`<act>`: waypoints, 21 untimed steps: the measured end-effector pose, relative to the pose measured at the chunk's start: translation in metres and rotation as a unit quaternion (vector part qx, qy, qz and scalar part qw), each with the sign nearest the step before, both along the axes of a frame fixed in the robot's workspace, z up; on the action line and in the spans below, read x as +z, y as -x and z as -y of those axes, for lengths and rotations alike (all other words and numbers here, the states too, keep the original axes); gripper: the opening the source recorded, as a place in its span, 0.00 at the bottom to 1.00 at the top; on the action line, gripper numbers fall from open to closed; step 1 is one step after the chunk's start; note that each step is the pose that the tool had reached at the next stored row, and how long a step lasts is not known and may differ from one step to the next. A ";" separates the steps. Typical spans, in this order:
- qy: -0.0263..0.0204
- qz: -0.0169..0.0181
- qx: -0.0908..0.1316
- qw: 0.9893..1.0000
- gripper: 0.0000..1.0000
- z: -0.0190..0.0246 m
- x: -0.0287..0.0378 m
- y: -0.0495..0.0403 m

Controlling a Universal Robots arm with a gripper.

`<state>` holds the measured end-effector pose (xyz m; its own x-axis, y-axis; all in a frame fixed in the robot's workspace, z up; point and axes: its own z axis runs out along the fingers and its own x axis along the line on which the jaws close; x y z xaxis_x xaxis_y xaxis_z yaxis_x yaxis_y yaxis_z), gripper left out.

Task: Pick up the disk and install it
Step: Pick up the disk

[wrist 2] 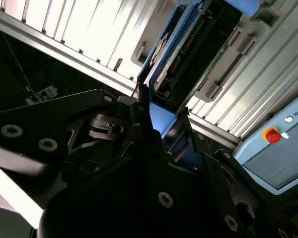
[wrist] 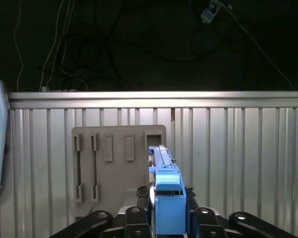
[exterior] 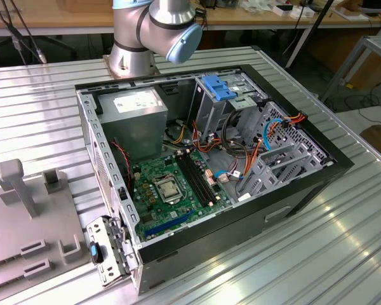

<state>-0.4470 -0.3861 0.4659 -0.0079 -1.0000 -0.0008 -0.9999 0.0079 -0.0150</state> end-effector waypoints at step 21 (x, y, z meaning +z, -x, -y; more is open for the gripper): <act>0.000 0.000 0.000 1.000 0.37 0.0000 0.0584 -0.0001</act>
<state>-0.4469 -0.3861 0.5243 -0.0079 -1.0000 -0.0012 -0.9999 0.0079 -0.0150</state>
